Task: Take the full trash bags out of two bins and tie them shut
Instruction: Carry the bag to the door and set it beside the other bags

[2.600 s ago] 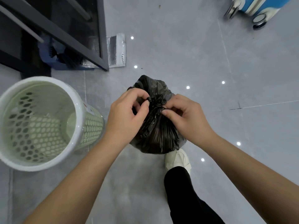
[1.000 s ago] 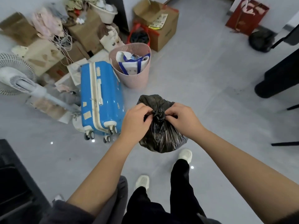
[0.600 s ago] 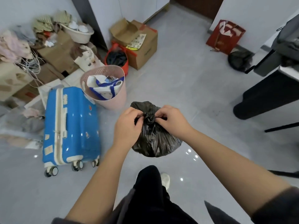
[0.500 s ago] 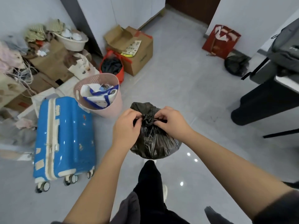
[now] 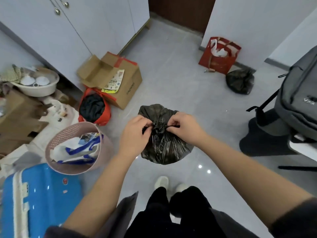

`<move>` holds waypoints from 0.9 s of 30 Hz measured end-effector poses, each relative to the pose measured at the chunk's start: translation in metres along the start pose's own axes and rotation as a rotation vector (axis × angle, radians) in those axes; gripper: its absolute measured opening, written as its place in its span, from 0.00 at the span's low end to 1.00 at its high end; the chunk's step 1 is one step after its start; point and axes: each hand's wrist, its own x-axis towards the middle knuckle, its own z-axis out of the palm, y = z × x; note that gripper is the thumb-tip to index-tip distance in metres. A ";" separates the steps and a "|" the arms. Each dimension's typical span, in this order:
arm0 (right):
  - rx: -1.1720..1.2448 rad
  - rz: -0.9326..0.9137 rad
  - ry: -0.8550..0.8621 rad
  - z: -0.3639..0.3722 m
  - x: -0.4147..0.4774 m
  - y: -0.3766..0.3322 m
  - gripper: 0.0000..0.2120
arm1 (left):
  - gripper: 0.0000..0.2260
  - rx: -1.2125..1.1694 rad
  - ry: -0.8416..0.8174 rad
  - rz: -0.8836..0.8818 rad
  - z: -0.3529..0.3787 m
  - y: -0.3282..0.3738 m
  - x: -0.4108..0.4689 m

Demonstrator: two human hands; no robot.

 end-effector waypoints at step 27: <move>0.012 0.452 0.083 -0.327 0.405 0.353 0.06 | 0.03 -0.024 -0.441 0.124 0.261 0.131 0.638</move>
